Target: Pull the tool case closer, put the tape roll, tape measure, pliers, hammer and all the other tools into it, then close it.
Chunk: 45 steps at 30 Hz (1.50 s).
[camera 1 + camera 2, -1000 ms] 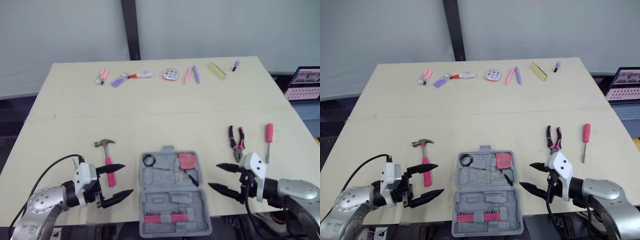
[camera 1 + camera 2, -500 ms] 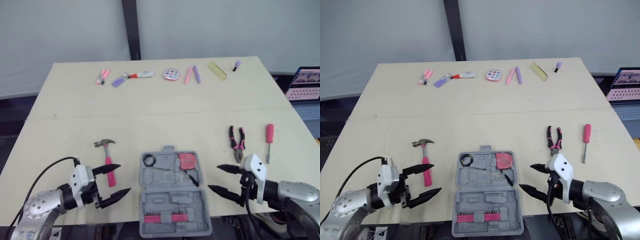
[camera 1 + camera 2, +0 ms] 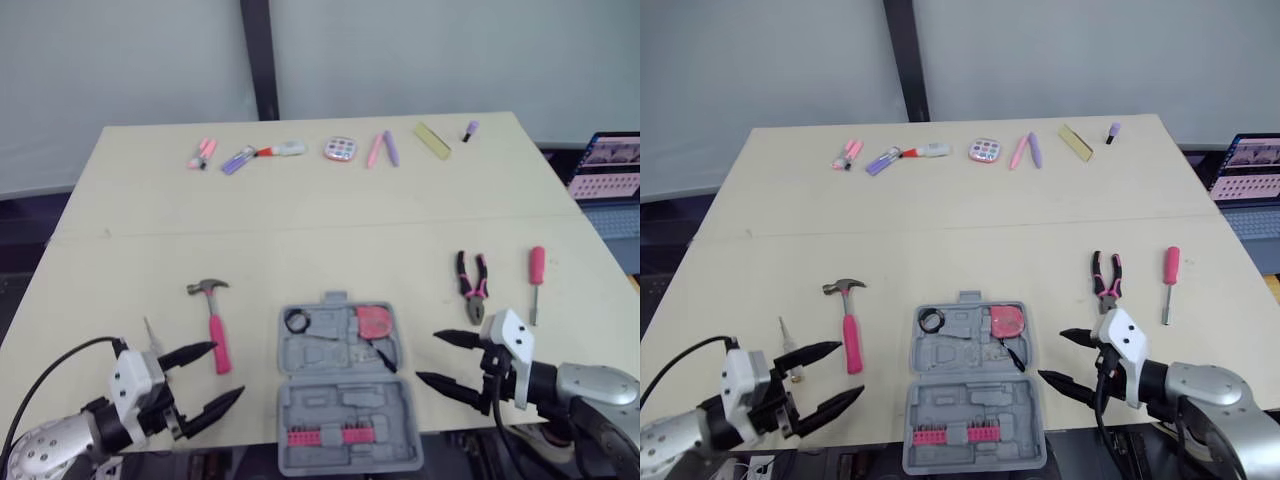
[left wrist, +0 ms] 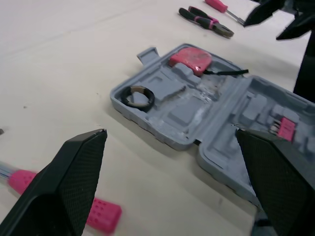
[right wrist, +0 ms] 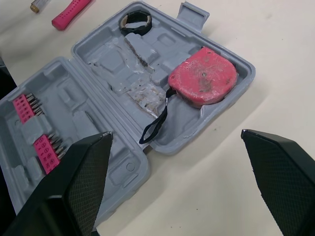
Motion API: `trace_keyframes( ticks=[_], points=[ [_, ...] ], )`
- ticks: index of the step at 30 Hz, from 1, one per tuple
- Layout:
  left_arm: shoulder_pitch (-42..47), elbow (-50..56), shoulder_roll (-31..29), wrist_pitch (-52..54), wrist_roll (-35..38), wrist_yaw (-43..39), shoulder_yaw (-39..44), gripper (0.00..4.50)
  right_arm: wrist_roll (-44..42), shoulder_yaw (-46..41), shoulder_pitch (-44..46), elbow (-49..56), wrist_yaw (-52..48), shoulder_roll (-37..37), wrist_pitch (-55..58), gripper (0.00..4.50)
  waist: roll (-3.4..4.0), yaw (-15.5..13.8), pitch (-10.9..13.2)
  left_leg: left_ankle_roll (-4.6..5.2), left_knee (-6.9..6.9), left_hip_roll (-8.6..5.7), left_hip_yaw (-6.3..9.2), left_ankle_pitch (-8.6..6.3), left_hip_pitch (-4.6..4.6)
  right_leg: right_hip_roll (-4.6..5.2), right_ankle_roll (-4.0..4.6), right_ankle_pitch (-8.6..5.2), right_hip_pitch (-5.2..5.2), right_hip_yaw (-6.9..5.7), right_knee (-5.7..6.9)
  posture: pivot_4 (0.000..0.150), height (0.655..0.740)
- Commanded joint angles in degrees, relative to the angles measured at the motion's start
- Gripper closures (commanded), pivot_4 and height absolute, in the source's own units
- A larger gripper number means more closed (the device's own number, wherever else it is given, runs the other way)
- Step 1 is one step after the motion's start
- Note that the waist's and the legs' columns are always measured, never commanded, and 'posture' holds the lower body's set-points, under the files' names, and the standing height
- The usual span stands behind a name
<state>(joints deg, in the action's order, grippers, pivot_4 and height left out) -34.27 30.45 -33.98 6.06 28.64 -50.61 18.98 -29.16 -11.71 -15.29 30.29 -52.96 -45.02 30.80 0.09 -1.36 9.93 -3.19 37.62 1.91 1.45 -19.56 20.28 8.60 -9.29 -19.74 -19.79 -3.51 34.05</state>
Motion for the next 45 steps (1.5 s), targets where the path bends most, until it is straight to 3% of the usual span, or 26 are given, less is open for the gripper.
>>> trace_keyframes(
  ticks=[1, 12, 22, 28, 37, 45],
  points=[
    [-2.2, 2.1, 0.7, -3.1, -1.2, -0.8, 0.2, 0.0, 0.5, -1.0, -1.7, 0.8, -2.7, -2.1, -2.4, 0.08, 0.0, -0.2, 0.0, 0.01, 0.01, 0.0, 0.01, -0.01, 0.01, 0.0, 0.01, 0.0, 0.0, 0.0, -0.01, 0.15, 0.74],
    [-1.9, 1.4, 0.9, -5.8, -1.9, -2.4, -1.2, 0.0, 0.8, -0.6, -1.7, -1.0, -3.2, -2.9, -4.1, 0.08, -0.07, -0.1, 0.0, 0.06, 0.02, 0.0, 0.0, -0.05, 0.02, 0.0, 0.03, 0.02, 0.05, 0.0, -0.11, 0.15, 0.74],
    [15.1, -2.7, -5.0, -3.3, 0.9, -9.0, -7.1, 0.0, -0.4, -12.4, -1.9, 1.5, 15.7, 5.9, 5.6, 0.08, -0.01, -0.1, 0.0, 0.06, 0.03, 0.0, 0.03, -0.05, 0.02, 0.0, 0.04, 0.06, 0.06, -0.02, -0.08, 0.15, 0.74],
    [22.0, -6.6, -5.0, -2.5, 1.2, -11.1, -10.8, 0.0, 3.8, -10.9, 1.2, 5.7, 34.7, 16.0, 14.4, 0.08, 0.07, 0.2, 0.0, 0.0, -0.08, 0.0, -0.06, 0.0, -0.03, -0.01, 0.03, 0.06, -0.03, 0.05, 0.02, 0.15, 0.74],
    [22.9, -7.7, -4.0, -4.1, -0.5, -11.1, -13.5, 0.0, 9.1, -7.7, 12.6, -2.2, 47.1, 24.6, 20.1, 0.08, 0.11, 0.3, 0.0, 0.0, -0.23, 0.0, -0.48, 0.06, 0.08, -0.01, 0.03, 0.06, -0.64, 0.52, 0.55, 0.15, 0.74],
    [22.3, -7.2, -3.6, -5.0, -1.4, -9.7, -12.7, 0.0, 10.5, -5.6, 17.1, -6.1, 49.4, 26.9, 22.8, 0.08, 0.11, 0.5, 0.0, 0.01, -0.26, 0.01, -0.55, 0.08, 0.09, -0.01, 0.03, 0.06, -0.75, 0.62, 0.66, 0.15, 0.74]
  ],
)
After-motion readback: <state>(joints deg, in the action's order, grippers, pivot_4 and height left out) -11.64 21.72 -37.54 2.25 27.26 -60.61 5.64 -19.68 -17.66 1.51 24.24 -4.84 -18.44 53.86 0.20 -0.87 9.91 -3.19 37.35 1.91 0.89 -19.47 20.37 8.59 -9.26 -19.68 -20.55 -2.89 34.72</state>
